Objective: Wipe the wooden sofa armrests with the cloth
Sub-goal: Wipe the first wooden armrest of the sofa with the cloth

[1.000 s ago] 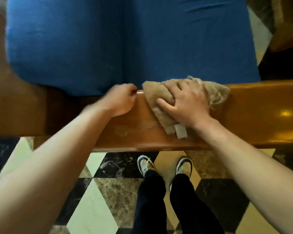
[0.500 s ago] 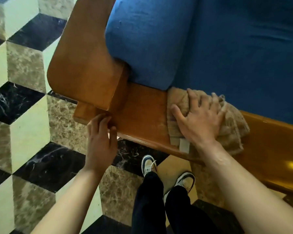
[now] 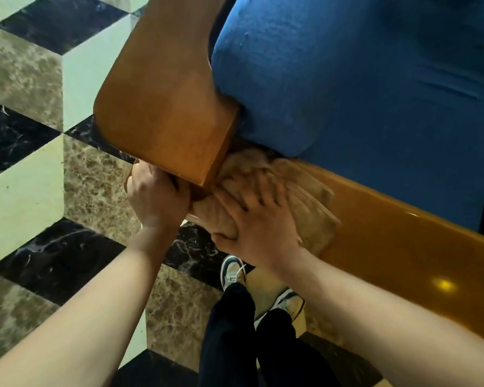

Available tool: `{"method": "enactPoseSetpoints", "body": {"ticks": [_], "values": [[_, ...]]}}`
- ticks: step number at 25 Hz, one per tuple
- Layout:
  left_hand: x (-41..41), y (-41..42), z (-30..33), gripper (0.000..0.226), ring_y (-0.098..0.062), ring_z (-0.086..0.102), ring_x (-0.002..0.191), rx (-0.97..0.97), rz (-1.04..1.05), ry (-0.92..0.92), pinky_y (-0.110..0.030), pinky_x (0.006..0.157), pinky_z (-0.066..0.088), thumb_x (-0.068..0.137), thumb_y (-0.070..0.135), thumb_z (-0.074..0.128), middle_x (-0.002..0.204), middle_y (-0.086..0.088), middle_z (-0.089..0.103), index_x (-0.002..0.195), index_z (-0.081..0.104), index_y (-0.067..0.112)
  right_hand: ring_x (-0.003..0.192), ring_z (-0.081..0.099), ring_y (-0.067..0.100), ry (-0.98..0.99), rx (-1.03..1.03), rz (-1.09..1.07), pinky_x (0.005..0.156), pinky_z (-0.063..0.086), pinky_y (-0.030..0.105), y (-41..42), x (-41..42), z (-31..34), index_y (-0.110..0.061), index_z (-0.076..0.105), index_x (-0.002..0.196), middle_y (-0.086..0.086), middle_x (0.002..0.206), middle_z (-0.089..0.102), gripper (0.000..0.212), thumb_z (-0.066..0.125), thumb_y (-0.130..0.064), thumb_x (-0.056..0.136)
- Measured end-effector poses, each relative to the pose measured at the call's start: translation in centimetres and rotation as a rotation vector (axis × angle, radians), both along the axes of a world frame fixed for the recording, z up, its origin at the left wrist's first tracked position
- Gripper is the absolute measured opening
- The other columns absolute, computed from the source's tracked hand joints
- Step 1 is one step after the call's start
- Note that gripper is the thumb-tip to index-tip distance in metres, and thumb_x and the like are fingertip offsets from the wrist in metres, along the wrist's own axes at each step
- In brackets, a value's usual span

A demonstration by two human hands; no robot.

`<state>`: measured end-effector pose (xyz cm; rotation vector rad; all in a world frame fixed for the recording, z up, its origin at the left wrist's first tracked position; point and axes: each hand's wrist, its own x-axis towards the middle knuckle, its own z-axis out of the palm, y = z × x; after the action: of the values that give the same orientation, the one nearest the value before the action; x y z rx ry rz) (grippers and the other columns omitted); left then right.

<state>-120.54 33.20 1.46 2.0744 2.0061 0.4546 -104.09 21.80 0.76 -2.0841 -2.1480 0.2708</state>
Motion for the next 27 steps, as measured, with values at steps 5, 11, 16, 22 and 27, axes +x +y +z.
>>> {"method": "enactPoseSetpoints", "body": {"ticks": [5,11,16,22,27], "values": [[-0.6,0.3,-0.7,0.032,-0.047,0.058,0.074,0.023,-0.022,0.03,-0.05,0.066,0.045,0.083,0.029,0.054,0.082,-0.028,0.058,0.084,0.058,-0.003,0.158,0.019,0.041,-0.023,-0.024,0.118,0.125,0.017,0.063,-2.3,2.4,-0.1,-0.037,0.041,0.158,0.005,0.167,0.036,0.087,0.063,-0.066,0.08],[-1.1,0.1,-2.3,0.027,-0.043,0.054,0.076,0.117,-0.073,0.068,-0.049,0.066,0.042,0.09,0.029,0.054,0.082,-0.025,0.056,0.081,0.054,0.003,0.16,0.007,0.041,-0.071,-0.177,-0.355,0.122,0.013,0.073,-11.4,9.2,1.9,-0.036,0.03,0.161,0.007,0.173,0.021,0.098,0.057,-0.076,0.076],[-1.1,0.0,-2.8,0.03,-0.043,0.054,0.082,0.158,-0.082,0.056,-0.049,0.073,0.041,0.095,0.036,0.049,0.091,-0.027,0.059,0.09,0.048,0.007,0.134,0.049,0.041,-0.019,-0.271,-0.76,0.114,0.029,0.063,0.6,11.3,1.3,-0.032,0.056,0.135,0.01,0.14,0.061,0.073,0.033,-0.081,0.087],[-1.0,-0.8,-2.1,0.028,-0.048,0.056,0.094,0.034,-0.173,0.123,-0.055,0.081,0.041,0.086,0.028,0.054,0.107,-0.031,0.06,0.098,0.053,0.003,0.118,0.063,0.036,0.118,-0.384,-0.704,0.096,0.045,0.047,1.9,14.6,2.9,-0.034,0.064,0.132,0.008,0.129,0.07,0.077,0.029,-0.084,0.086],[0.3,-4.3,-1.8,0.033,-0.043,0.054,0.099,0.096,-0.633,0.181,-0.059,0.091,0.048,0.085,0.023,0.053,0.109,-0.028,0.065,0.105,0.067,0.0,0.153,0.022,0.047,-0.093,-0.124,-0.401,0.124,0.004,0.064,-5.4,1.0,0.4,-0.035,0.031,0.16,0.005,0.167,0.036,0.078,0.043,-0.074,0.094]]}}
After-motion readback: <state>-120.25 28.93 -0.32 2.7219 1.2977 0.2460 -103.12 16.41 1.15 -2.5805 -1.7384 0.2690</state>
